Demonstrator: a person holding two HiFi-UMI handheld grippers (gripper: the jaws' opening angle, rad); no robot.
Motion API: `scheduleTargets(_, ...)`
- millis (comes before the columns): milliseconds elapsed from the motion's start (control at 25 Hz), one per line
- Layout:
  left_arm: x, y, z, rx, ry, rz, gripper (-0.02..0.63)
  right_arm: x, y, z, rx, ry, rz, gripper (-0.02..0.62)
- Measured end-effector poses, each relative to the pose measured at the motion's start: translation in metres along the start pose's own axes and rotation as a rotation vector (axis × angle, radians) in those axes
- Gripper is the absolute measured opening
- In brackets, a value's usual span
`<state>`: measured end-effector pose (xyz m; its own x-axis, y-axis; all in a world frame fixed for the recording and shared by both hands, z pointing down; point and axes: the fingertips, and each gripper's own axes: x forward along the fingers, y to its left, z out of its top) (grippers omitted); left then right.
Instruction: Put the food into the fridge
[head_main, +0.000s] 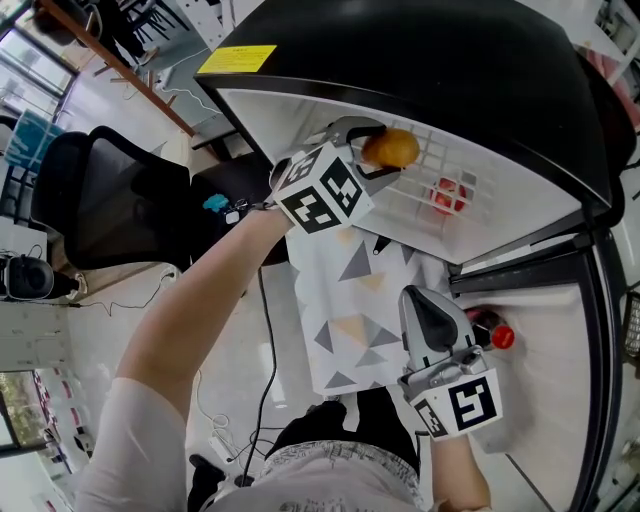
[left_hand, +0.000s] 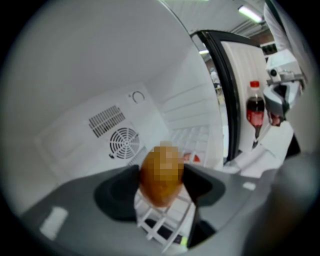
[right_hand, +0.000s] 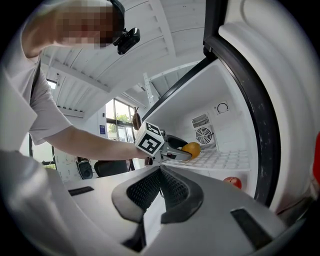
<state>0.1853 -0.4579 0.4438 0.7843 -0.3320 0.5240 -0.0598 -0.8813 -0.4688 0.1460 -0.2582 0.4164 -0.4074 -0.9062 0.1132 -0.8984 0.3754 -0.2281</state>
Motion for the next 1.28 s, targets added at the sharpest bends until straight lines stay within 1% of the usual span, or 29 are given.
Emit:
scheduleTargets(200,0.006,-0.002,-0.003,0.028,0.03,-0.014,0.282,-0.001,-0.002,-0.003,0.003,0.003,0.001,-0.011)
scheduleTargets(360,0.008,-0.004,-0.002,0.061,0.048,-0.013,0.282,-0.002,-0.002,-0.003,0.003,0.003,0.001,-0.011)
scheduleTargets(520,0.011,-0.005,-0.002,0.076,0.058,-0.008,0.284,-0.003,-0.001,-0.005,0.006,0.003,0.002,-0.011)
scheduleTargets(760,0.012,-0.004,0.0,0.07,0.063,-0.021,0.296,-0.005,-0.002,-0.006,0.011,0.003,-0.003,-0.011)
scheduleTargets(1280,0.005,0.0,0.003,0.056,0.054,-0.014,0.304,-0.006,-0.002,-0.005,0.005,0.002,-0.01,-0.009)
